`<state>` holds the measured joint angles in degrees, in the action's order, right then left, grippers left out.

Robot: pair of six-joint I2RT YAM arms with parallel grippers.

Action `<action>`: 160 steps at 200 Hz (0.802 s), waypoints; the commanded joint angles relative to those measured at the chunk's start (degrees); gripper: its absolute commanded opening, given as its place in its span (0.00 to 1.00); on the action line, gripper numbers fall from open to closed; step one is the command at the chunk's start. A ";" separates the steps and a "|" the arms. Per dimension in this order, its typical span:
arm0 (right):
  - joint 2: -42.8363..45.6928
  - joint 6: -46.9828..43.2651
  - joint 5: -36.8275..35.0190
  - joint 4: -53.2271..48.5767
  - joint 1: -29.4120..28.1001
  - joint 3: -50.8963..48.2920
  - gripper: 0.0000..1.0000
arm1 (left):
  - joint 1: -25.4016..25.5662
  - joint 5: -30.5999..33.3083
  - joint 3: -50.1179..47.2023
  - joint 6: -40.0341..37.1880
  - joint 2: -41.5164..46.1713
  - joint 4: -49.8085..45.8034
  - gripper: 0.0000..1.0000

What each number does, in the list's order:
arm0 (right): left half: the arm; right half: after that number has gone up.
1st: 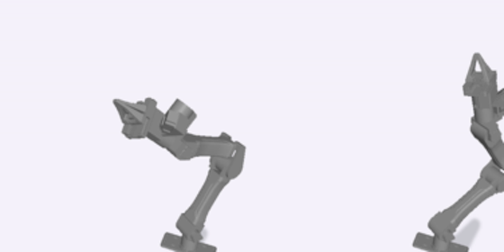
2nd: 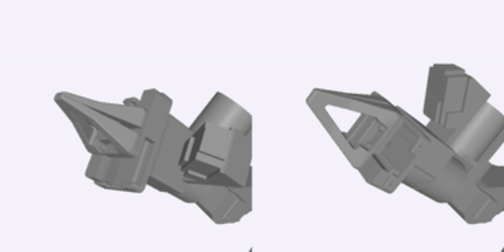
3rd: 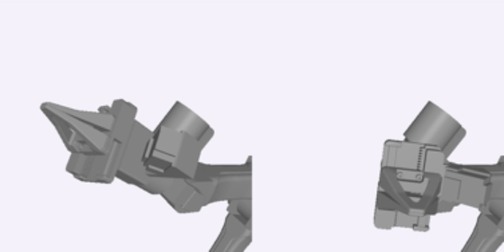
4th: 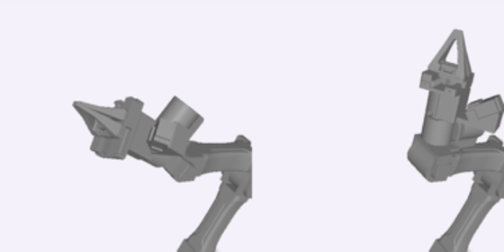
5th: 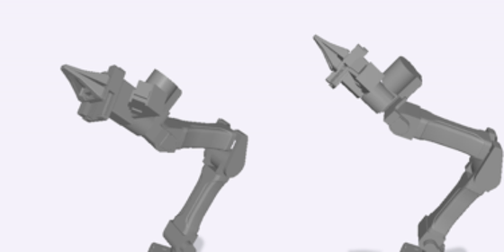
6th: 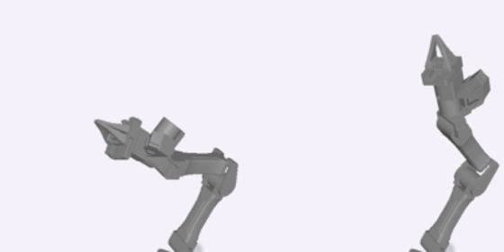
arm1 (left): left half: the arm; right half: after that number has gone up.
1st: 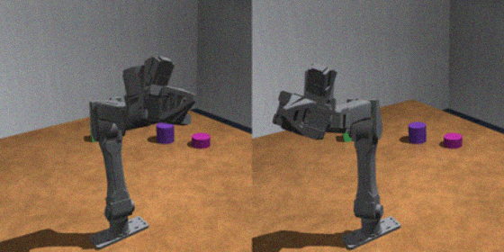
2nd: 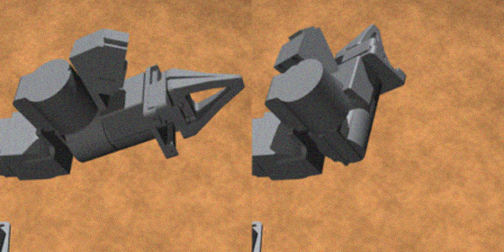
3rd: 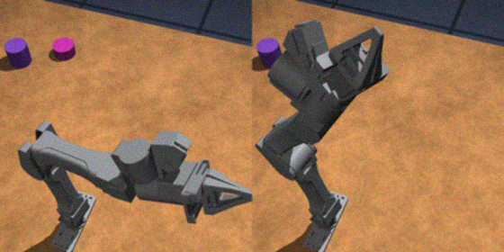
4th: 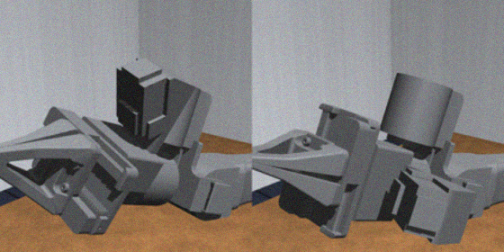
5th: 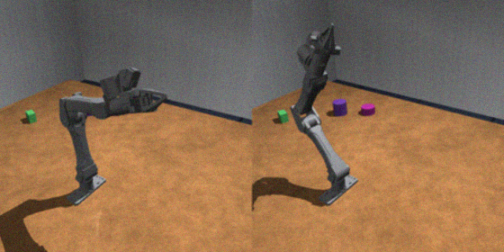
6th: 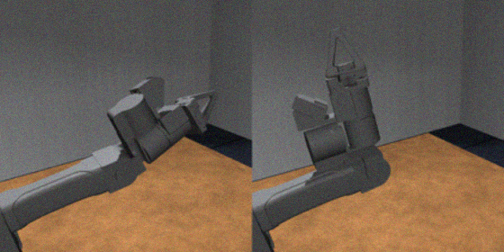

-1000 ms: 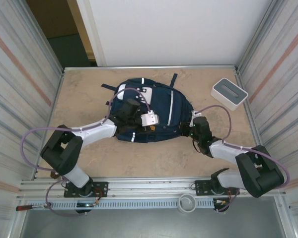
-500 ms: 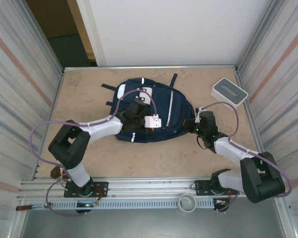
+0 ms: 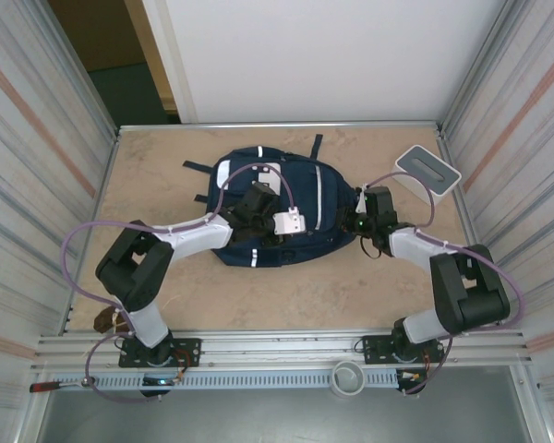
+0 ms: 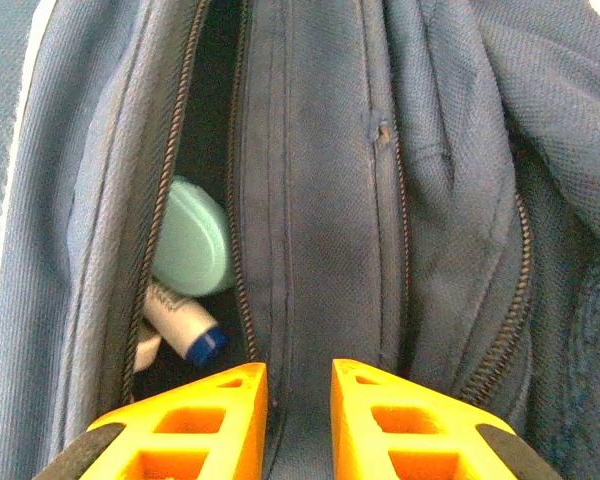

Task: Pack books, pencil case, and school supplies into a backpack

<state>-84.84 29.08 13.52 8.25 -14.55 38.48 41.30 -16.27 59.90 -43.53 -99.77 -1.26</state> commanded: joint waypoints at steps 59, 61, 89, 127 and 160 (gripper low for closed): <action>13.86 -10.34 -3.86 -6.00 -1.26 -2.30 0.31 | 0.95 -10.23 0.36 18.99 -0.81 4.08 0.00; 14.53 -10.64 -4.31 -5.87 -1.62 -2.69 0.31 | 0.86 -10.50 0.32 19.20 -0.66 4.27 0.00; 21.63 -14.78 -12.03 -5.05 -9.55 -7.46 0.37 | -0.72 -14.76 0.21 21.34 0.10 5.29 0.00; 27.84 -20.03 -22.28 0.24 -20.31 -13.92 0.42 | -1.13 -15.54 0.66 21.75 -0.47 4.24 0.00; 26.60 -22.92 -29.86 2.29 -25.92 -14.54 0.43 | -1.20 -16.04 0.57 21.91 -0.69 4.42 0.00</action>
<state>-57.95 10.59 -7.90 6.37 -37.63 24.01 39.70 -26.85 59.88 -23.90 -100.57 2.90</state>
